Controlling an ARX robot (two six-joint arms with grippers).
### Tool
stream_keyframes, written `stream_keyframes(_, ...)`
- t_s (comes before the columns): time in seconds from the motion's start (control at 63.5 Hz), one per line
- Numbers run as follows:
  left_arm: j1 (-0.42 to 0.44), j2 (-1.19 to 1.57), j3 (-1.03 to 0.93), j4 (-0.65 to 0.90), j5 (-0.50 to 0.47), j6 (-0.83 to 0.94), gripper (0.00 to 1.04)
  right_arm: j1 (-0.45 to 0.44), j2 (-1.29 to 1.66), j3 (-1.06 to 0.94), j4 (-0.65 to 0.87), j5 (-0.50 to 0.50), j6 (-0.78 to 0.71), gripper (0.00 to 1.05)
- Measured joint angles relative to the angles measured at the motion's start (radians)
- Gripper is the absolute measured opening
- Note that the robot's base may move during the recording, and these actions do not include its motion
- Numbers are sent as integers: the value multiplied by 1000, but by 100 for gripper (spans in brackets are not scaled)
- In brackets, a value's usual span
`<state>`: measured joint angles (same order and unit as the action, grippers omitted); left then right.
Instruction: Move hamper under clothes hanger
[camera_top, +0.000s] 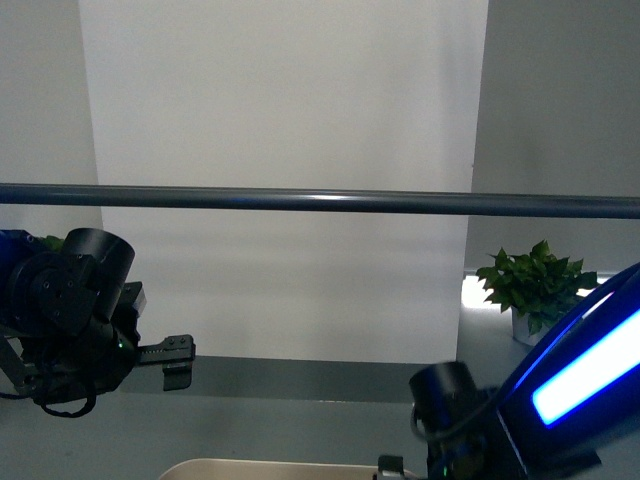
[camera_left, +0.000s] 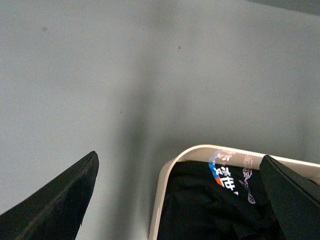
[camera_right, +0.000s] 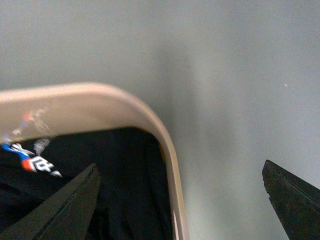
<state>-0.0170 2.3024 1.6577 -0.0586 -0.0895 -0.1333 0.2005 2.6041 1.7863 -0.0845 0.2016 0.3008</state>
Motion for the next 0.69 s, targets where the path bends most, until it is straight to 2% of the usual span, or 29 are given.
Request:
stream_keyframes(0.063,-3,-3,18,0,-7,3,98,-42,8,150,-80,10,0,97)
stream_keyframes(0.22,-5,-19,84,-4,-34,21,98,-113,-42,375,-80,72,-3,97)
stream_keyframes(0.315,-10,-37,129,-5,-41,31,98,-129,-78,408,-98,92,-60,97)
stream_keyframes(0.472,-36,-82,203,-5,-21,29,98,-110,-75,423,-93,109,-61,97)
stream_keyframes(0.693,-69,-122,277,-40,14,35,98,-95,-74,472,-138,86,-80,97)
